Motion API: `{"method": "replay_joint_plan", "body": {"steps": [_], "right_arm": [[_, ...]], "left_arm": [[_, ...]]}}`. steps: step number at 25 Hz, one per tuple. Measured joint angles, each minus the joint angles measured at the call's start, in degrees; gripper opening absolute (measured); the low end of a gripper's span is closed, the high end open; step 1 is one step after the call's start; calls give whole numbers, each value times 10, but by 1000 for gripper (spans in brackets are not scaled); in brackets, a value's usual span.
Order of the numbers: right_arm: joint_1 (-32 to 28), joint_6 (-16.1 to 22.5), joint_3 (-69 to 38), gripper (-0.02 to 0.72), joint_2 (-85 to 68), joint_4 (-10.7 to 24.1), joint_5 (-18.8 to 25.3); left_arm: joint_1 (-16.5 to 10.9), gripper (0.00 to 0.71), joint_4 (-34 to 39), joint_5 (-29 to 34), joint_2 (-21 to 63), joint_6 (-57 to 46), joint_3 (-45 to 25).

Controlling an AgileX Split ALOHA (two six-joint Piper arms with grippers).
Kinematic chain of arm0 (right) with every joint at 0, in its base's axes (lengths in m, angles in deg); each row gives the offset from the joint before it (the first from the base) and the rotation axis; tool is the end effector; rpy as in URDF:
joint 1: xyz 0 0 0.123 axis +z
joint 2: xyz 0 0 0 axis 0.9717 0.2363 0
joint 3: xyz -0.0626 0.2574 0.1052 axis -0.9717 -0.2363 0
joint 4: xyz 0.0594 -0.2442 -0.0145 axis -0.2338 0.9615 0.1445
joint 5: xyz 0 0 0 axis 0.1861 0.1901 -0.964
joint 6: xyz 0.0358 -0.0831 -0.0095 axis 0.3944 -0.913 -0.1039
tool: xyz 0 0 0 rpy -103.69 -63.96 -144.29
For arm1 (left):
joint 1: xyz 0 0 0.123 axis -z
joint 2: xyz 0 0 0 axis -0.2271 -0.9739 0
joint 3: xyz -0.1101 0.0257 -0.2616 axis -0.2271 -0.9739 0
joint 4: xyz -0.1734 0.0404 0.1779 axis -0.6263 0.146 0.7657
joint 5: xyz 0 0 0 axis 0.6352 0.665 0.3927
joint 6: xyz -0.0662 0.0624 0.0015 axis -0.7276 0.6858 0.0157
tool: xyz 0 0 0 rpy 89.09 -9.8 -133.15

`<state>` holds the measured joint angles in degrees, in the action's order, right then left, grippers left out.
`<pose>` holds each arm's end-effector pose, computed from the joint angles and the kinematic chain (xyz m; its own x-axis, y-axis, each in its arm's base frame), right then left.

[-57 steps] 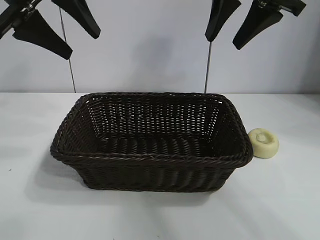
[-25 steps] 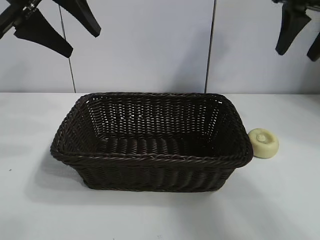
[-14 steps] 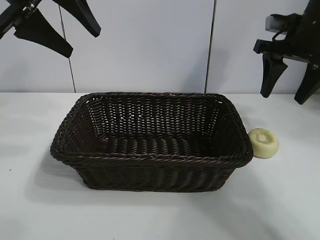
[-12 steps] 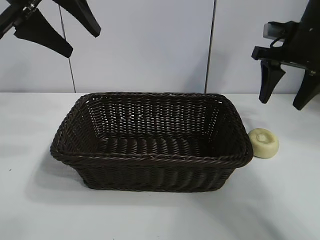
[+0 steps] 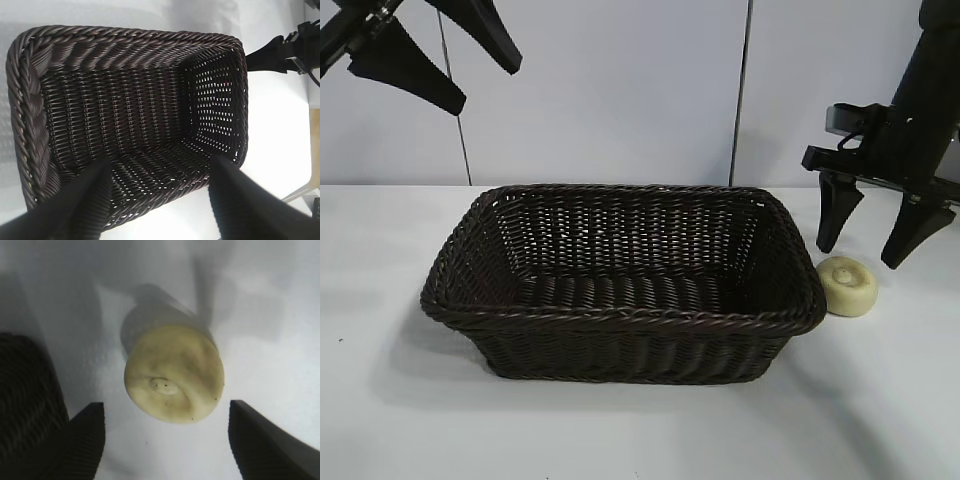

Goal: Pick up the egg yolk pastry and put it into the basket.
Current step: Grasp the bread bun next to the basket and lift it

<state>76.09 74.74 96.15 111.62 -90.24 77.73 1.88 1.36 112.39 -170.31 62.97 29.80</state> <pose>0.4321 0.0176 0.1606 -0.9995 0.0209 0.0221 0.0251 0.9769 0.2124 0.3316 -0.1356 0.3063 -0.9413 0.0062 -0.3375 0.2025 0.8102 -0.5500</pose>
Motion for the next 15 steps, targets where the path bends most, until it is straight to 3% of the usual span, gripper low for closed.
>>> {"method": "replay_joint_plan", "body": {"steps": [11, 13, 15], "right_arm": [[0, 0, 0, 501, 42, -7, -14], [0, 0, 0, 456, 45, -9, -14], [0, 0, 0, 358, 45, -9, -15]], "left_arm": [[0, 424, 0, 0, 0, 0, 0], [0, 424, 0, 1, 0, 0, 0], [0, 424, 0, 1, 0, 0, 0]]}}
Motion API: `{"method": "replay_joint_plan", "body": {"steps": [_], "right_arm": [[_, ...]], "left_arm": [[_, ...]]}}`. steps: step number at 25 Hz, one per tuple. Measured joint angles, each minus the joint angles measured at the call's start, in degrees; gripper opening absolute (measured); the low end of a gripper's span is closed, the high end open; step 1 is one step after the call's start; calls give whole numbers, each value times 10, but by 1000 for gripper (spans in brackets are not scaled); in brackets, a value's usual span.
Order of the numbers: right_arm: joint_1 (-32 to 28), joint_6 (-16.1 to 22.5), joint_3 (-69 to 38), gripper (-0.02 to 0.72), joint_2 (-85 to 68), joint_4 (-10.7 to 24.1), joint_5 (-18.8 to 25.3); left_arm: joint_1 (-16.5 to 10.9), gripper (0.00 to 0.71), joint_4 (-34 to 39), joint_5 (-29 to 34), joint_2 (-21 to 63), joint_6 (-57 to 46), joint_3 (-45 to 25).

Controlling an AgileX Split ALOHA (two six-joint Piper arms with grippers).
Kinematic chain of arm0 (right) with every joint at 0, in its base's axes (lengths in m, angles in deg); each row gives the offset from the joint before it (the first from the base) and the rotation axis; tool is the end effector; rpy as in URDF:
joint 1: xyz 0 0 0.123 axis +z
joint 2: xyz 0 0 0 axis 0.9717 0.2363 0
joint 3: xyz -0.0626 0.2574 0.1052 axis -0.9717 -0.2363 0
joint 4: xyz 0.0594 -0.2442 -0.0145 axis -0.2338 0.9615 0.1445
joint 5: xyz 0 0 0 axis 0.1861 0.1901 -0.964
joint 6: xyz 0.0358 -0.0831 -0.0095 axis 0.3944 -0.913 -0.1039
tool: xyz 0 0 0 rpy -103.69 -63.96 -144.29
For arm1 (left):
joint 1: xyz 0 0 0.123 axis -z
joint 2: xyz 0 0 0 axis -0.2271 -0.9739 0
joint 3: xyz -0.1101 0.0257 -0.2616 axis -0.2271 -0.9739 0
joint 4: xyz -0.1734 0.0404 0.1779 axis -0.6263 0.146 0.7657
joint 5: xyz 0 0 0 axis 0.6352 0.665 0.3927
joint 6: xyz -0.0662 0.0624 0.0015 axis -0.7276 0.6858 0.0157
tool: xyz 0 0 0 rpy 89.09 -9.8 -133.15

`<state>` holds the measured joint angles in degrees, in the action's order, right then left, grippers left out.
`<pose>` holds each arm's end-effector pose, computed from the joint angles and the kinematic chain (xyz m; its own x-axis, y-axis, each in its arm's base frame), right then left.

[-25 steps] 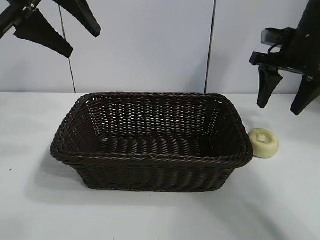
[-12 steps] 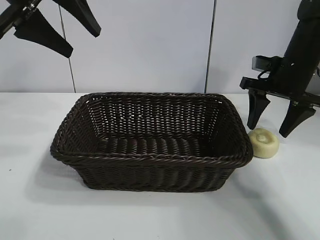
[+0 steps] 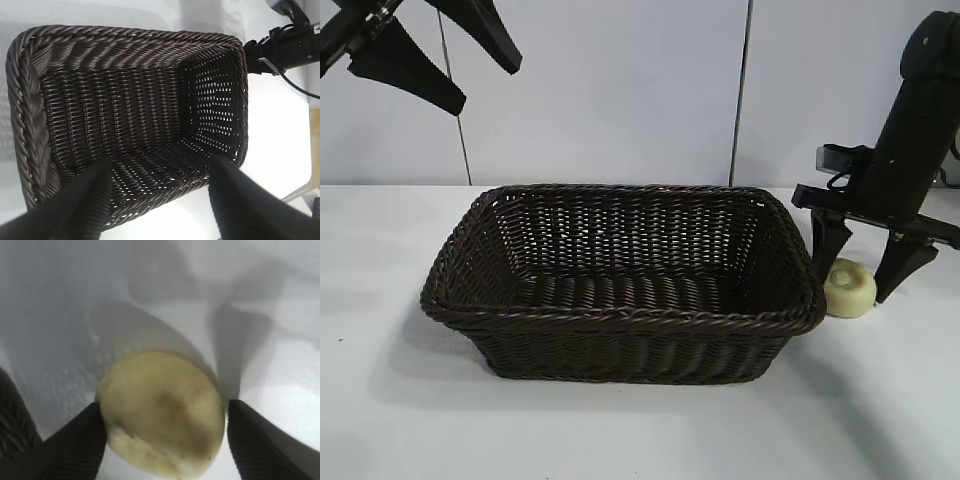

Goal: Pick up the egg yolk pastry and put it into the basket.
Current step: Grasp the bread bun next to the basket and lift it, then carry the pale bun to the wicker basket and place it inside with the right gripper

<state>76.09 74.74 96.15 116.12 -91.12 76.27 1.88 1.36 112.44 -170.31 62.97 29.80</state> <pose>0.4362 0.0186 0.1266 -0.9966 0.0325 0.0760 0.0486 0.9739 0.2215 0.3315 -0.1356 0.3063 -0.9415 0.0067 -0.3368 0.2026 0.8102 -0.5501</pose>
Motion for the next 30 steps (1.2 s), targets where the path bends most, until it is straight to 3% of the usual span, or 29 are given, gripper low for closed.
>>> {"method": "replay_joint_plan", "body": {"steps": [3, 6, 25, 30], "right_arm": [[0, 0, 1, 183, 0, 0, -1], [0, 0, 2, 104, 0, -3, 7], [0, 0, 7, 84, -212, -4, 32], [3, 0, 7, 84, -217, -30, 36]], "left_arm": [[0, 424, 0, 0, 0, 0, 0], [0, 424, 0, 1, 0, 0, 0], [0, 424, 0, 7, 0, 0, 0], [0, 424, 0, 8, 0, 0, 0]]}}
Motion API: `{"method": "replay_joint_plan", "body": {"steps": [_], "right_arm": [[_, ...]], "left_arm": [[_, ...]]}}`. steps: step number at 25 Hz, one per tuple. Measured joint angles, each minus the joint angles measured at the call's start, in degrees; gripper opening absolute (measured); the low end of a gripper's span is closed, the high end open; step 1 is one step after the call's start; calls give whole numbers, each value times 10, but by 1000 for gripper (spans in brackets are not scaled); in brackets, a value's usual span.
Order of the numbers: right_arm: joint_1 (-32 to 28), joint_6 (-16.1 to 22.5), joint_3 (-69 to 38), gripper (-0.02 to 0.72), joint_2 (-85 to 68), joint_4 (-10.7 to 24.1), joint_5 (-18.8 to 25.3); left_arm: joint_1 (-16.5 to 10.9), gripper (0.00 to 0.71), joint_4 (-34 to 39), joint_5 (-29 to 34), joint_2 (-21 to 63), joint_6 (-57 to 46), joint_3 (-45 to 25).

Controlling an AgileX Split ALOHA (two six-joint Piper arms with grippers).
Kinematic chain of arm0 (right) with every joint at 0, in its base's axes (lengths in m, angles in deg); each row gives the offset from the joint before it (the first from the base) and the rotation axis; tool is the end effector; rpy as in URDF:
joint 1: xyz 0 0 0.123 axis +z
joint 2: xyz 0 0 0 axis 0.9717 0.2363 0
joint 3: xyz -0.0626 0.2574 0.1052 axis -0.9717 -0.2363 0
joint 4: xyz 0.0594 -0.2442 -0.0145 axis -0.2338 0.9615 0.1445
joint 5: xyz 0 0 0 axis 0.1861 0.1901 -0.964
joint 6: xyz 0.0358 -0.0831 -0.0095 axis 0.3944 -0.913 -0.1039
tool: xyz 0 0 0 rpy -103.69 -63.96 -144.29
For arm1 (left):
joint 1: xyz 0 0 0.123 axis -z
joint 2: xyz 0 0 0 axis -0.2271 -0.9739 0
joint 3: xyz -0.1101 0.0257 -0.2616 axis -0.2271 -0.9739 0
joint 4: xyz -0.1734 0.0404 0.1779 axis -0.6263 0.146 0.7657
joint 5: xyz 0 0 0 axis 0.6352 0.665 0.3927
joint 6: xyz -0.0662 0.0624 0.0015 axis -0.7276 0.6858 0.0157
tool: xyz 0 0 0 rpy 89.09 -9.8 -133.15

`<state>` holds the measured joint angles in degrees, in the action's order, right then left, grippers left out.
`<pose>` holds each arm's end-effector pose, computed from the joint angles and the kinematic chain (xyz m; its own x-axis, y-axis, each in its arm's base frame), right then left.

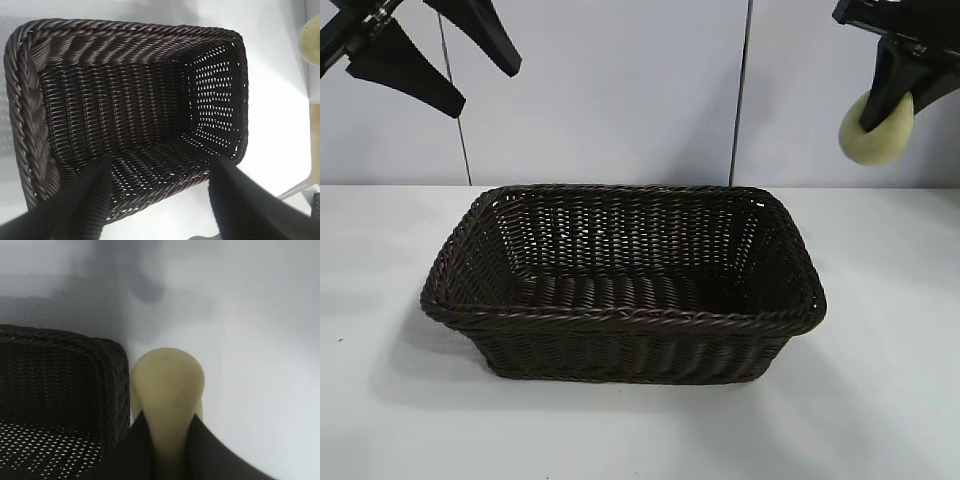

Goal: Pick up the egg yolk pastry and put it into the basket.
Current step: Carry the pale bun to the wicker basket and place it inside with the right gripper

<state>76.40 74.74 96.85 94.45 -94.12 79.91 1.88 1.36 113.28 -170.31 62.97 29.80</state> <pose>0.3996 0.0257 0.2905 -0.9681 0.0309 -0.2487 -0.0404 0.9602 0.2764 0.3303 -0.1357 0.3059 -0.9454 0.0153 -0.3257 0.2030 0.8093 -0.5512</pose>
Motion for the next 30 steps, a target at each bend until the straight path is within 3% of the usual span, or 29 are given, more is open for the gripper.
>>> {"method": "replay_joint_plan", "body": {"steps": [9, 18, 30], "right_arm": [[107, -10, 0, 84, 0, -16, -13], [215, 13, 0, 84, 12, -17, -56], [240, 22, -1, 84, 90, -19, -68]], "left_arm": [[0, 424, 0, 1, 0, 0, 0], [0, 424, 0, 2, 0, 0, 0], [0, 424, 0, 4, 0, 0, 0]]}}
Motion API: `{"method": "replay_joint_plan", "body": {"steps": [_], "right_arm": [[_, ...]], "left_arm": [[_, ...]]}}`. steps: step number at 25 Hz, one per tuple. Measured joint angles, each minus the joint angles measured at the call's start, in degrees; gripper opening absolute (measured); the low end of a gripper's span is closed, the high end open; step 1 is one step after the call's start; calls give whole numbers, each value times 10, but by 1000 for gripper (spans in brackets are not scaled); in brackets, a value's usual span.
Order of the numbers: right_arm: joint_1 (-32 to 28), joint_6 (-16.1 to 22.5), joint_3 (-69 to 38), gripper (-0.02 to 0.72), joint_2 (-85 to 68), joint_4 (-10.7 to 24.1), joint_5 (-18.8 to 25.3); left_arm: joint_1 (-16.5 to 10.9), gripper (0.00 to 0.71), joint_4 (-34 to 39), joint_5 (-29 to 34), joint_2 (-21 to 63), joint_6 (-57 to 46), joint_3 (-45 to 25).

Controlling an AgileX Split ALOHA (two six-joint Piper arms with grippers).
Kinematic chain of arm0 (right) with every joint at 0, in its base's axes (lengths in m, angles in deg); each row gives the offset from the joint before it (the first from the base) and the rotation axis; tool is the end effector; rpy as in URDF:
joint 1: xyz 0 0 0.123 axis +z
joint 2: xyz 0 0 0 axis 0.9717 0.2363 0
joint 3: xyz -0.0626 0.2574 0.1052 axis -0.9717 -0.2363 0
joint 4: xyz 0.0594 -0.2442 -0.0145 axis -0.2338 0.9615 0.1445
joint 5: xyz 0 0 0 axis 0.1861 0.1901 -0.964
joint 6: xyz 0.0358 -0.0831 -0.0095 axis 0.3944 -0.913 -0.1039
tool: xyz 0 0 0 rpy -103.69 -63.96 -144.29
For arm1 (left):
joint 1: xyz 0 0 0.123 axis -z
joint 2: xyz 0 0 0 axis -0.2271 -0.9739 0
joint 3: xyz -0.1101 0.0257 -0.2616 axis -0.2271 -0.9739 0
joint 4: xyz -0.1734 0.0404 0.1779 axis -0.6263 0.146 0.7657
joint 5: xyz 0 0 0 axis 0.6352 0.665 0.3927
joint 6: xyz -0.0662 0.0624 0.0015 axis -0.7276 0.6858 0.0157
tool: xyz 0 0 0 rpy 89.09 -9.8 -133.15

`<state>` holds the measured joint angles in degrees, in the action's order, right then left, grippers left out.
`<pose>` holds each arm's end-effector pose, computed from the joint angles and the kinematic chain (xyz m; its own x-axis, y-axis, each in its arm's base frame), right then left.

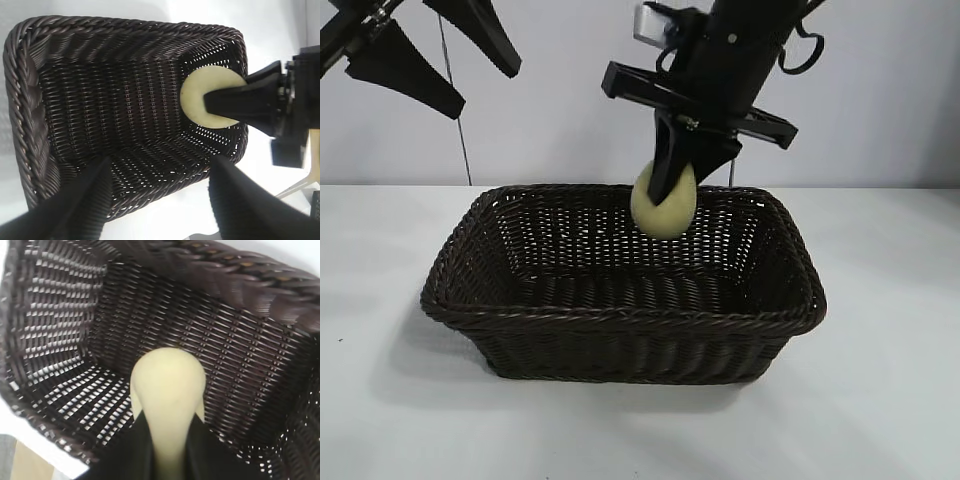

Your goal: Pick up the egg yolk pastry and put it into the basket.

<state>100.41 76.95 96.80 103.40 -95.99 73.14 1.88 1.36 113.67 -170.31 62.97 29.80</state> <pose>0.3831 0.2003 0.2283 -0.9368 -0.2923 -0.1920 -0.3404 0.8881 0.3089 0.3297 -0.1358 0.3057 -0.9471 0.0192 -0.3205 0.2031 0.8089 -0.5518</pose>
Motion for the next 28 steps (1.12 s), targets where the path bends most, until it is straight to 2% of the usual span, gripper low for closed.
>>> {"method": "replay_joint_plan", "body": {"steps": [5, 8, 11, 17, 24, 28], "right_arm": [[0, -3, 0, 88, 24, -13, -8], [0, -9, 0, 132, 26, -16, -15], [0, -9, 0, 222, 26, -17, -15], [0, -10, 0, 459, 20, -20, -11], [0, -11, 22, 496, -32, -23, 3], [0, -11, 49, 495, -56, -20, 38]], "left_arm": [[0, 424, 0, 0, 0, 0, 0], [0, 424, 0, 0, 0, 0, 0], [0, 424, 0, 0, 0, 0, 0], [0, 424, 0, 0, 0, 0, 0], [0, 424, 0, 2, 0, 0, 0], [0, 424, 0, 2, 0, 0, 0]]}}
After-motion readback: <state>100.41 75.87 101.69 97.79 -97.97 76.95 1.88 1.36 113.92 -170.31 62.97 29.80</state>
